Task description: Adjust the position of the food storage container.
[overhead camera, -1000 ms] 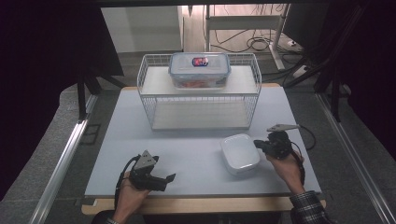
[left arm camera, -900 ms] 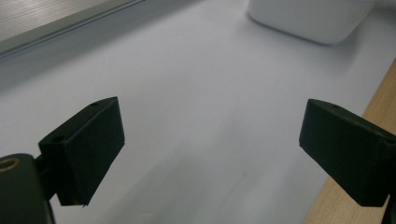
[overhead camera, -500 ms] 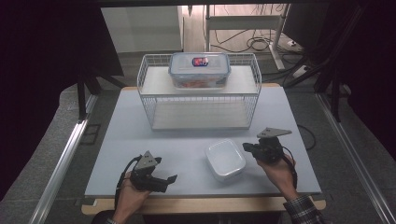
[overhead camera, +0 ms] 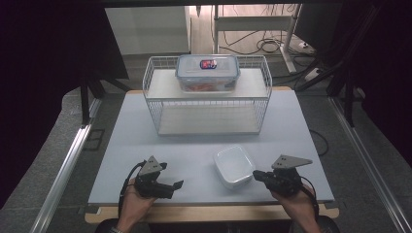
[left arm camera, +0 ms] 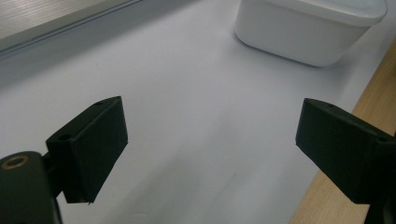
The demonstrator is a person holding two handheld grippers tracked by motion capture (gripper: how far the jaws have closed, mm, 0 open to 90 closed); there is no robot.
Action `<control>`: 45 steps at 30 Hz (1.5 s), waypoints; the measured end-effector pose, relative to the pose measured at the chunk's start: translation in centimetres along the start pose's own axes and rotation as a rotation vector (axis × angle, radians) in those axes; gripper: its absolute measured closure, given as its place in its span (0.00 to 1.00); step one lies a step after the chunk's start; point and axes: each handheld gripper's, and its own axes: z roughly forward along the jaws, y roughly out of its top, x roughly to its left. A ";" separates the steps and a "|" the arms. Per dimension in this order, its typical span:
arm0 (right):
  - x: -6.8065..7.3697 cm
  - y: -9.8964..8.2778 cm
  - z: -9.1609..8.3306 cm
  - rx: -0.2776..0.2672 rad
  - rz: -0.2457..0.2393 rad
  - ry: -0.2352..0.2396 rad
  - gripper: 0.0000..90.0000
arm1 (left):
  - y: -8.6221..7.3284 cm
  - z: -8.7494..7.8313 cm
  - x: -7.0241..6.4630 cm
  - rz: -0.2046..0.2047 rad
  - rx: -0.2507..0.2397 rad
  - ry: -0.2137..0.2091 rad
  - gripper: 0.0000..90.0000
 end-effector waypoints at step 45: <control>-5.7 4.4 9.9 0.124 0.057 -0.024 0.97 | 5.8 7.7 4.0 -0.016 0.047 0.130 0.51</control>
